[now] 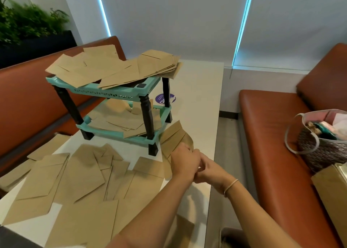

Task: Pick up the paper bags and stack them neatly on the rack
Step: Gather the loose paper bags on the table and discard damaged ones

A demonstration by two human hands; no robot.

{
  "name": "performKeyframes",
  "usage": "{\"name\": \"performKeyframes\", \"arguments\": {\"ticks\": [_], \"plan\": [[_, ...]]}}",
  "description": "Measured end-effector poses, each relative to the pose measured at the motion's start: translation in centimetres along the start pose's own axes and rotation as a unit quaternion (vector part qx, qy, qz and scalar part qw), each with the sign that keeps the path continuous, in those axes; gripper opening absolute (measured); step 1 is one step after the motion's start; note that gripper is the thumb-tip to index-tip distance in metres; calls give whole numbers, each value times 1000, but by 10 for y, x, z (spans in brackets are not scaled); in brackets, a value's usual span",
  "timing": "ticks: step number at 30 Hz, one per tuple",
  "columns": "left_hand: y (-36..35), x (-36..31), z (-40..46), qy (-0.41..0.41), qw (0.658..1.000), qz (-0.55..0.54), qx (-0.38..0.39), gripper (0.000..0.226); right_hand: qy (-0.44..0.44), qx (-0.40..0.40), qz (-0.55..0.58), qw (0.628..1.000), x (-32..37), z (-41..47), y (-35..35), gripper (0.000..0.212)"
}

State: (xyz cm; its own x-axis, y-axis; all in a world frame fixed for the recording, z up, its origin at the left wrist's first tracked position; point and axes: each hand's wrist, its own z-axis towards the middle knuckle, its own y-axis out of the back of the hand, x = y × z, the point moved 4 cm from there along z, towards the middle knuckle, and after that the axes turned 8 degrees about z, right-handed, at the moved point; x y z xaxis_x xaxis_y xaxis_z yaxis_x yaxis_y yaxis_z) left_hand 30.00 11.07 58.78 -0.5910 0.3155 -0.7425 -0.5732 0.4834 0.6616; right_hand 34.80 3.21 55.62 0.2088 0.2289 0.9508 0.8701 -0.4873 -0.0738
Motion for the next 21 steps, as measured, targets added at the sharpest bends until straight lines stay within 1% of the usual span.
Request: {"name": "performKeyframes", "arguments": {"ticks": [2,4,5,7,8,9,10,11,12,13,14,15,17,18,19,21], "plan": [[-2,-4,3,9,1000,-5,27,8,1,-47,-42,998,1,5,5,51],[-7,-4,6,-6,998,-11,66,8,-11,-82,-70,994,-1,7,9,49],[-11,-4,7,-17,995,-19,96,10,-17,-104,-89,990,-3,8,13,48],[-18,-3,6,-36,985,-59,158,23,-28,-162,-149,975,-4,8,22,41],[-19,-2,7,-42,982,-80,169,30,-35,-194,-172,965,-3,7,27,34],[-18,0,9,-45,982,-93,157,34,-42,-222,-182,957,0,5,33,26],[-16,4,13,-45,986,-93,128,35,-50,-245,-186,950,3,3,38,21],[-14,9,18,-44,993,-67,90,33,-58,-260,-193,944,6,1,44,18],[-13,17,24,-39,997,-17,63,31,-67,-269,-208,938,10,-2,49,18],[-13,27,29,-31,997,40,55,34,-71,-278,-226,931,15,-6,55,17],[-16,38,34,-24,993,93,69,42,-71,-292,-240,923,20,-9,60,16],[-20,47,36,-24,985,135,100,52,-64,-310,-247,916,25,-13,65,16],[-29,61,35,-48,964,210,154,66,-39,-356,-235,904,33,-21,75,17],[-33,66,34,-65,952,249,163,69,-27,-376,-228,898,36,-24,78,17],[-37,70,34,-85,941,286,157,69,-17,-390,-223,893,37,-26,81,17],[-40,73,34,-116,923,347,121,62,-7,-401,-212,891,37,-29,84,18]]}}
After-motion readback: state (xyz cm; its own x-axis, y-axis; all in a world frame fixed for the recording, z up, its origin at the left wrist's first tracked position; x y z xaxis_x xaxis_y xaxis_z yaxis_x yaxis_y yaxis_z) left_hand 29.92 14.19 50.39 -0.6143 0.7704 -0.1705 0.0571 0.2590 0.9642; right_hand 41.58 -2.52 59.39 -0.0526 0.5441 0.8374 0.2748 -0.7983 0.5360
